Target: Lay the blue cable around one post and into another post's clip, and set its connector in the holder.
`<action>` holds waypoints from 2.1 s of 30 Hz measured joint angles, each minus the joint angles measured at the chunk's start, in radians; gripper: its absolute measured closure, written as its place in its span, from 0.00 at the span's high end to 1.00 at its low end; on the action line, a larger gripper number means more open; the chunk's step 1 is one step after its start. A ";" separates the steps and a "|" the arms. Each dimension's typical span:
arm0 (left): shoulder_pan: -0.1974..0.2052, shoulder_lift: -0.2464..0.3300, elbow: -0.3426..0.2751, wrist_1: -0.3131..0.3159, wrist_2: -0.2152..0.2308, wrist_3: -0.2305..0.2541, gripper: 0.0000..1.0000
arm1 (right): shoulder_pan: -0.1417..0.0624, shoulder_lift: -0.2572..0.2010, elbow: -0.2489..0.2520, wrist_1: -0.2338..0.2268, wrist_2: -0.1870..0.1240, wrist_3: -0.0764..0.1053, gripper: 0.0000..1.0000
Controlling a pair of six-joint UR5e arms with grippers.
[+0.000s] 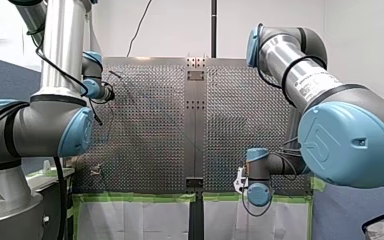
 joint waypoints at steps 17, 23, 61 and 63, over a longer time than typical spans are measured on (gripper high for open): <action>-0.001 0.000 0.000 0.001 -0.001 0.000 1.00 | -0.148 0.064 0.057 -0.109 -0.137 0.115 0.00; -0.001 0.000 0.000 0.003 -0.001 0.000 1.00 | -0.207 0.095 0.026 -0.137 -0.175 0.128 0.00; -0.003 -0.001 0.000 0.002 -0.003 0.002 1.00 | -0.393 0.014 0.054 -0.317 -0.381 0.198 0.00; -0.003 0.000 0.000 0.002 -0.003 0.002 1.00 | -0.393 0.014 0.054 -0.329 -0.397 0.198 0.00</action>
